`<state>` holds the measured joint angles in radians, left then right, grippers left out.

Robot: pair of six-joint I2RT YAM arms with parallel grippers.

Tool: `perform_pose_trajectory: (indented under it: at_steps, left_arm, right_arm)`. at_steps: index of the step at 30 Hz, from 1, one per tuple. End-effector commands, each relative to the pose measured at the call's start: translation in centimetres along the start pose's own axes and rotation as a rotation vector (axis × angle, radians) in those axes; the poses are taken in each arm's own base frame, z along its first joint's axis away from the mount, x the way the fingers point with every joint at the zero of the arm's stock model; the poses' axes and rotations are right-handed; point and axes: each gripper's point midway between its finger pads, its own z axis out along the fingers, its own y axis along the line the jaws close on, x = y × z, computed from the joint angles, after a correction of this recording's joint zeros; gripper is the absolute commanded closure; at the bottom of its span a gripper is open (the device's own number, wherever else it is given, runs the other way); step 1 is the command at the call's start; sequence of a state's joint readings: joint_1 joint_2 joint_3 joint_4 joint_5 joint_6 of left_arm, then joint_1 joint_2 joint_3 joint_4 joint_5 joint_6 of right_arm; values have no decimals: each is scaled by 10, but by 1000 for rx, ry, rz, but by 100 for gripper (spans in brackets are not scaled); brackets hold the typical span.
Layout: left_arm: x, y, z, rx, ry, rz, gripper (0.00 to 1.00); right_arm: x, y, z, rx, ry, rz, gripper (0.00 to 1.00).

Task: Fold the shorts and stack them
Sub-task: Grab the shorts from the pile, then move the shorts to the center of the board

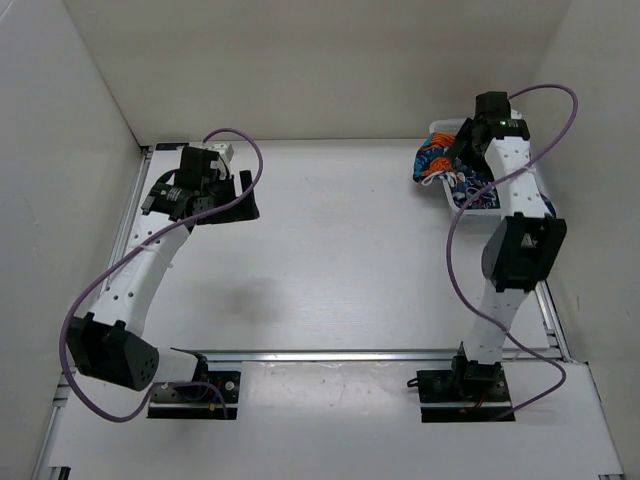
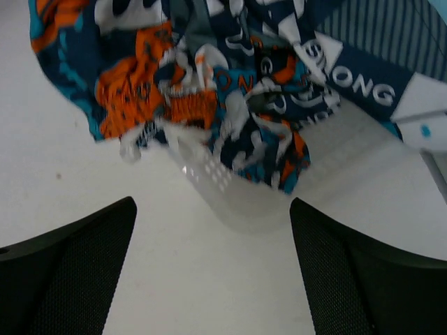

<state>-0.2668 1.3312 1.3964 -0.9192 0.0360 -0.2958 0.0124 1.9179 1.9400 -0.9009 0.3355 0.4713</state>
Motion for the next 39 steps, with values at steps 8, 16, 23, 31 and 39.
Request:
perform_pose_trajectory:
  at_steps: [8,16,23,31,39]
  left_arm:
    - [-11,-3,11,2,9,22,1]
    - [-8,-3,24,-1,56,29,1]
    - [-8,-13,38,12,88,17,1]
    - [-20,-18,40,-16,67,5,1]
    - [-45,26,-2,-239,8,-101,1]
  right_arm:
    - [-32,15,133,-144,120,143,11]
    - [-34,28,175,-245,115,239,78]
    - [-107,22,83,-269,-118,263,100]
    - [-159,74,-135,-624,-379,149,100]
    - [-98,144,-336,-1002,-519,-88,100]
